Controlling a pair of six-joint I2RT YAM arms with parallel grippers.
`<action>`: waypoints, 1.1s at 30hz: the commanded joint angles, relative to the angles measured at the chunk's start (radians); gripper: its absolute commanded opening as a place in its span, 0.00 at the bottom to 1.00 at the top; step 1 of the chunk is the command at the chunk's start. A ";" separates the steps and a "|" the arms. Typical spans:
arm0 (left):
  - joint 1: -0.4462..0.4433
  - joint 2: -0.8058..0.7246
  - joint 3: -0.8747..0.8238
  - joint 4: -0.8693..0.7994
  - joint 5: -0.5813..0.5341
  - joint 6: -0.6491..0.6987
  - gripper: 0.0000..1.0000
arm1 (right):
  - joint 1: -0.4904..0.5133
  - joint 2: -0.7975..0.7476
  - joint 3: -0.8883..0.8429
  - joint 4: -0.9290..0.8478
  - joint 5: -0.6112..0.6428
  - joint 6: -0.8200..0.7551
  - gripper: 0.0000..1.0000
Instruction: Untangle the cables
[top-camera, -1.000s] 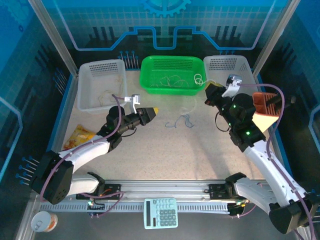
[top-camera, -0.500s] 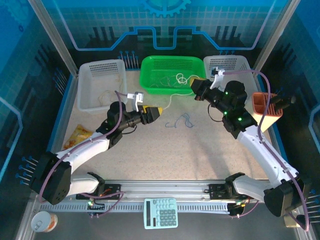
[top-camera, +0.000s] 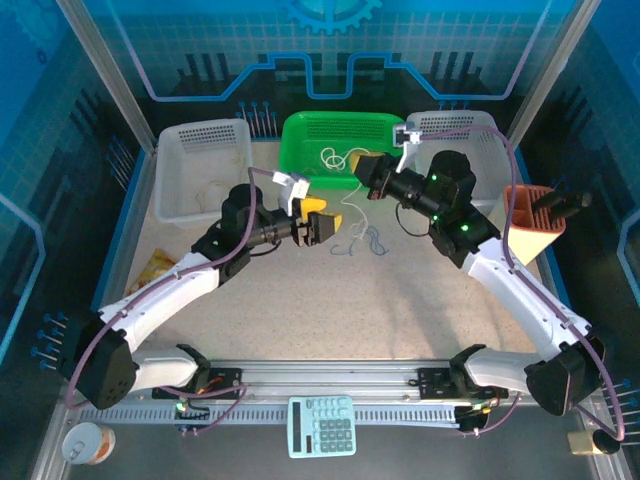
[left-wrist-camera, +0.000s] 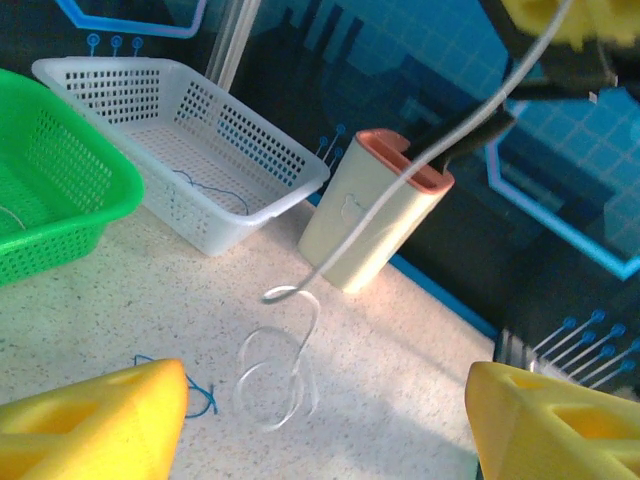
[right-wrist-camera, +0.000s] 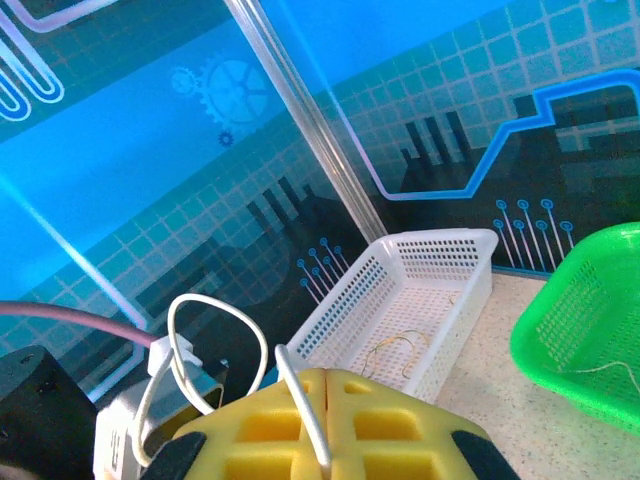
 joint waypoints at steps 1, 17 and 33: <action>-0.032 -0.009 0.056 -0.089 -0.029 0.138 0.74 | 0.025 0.003 0.046 -0.020 -0.032 -0.011 0.00; -0.055 0.081 0.116 -0.027 -0.121 0.170 0.64 | 0.114 0.018 0.086 -0.033 -0.025 -0.010 0.00; -0.055 0.169 -0.007 0.127 -0.071 0.078 0.23 | 0.073 0.008 0.166 0.012 0.047 -0.003 0.00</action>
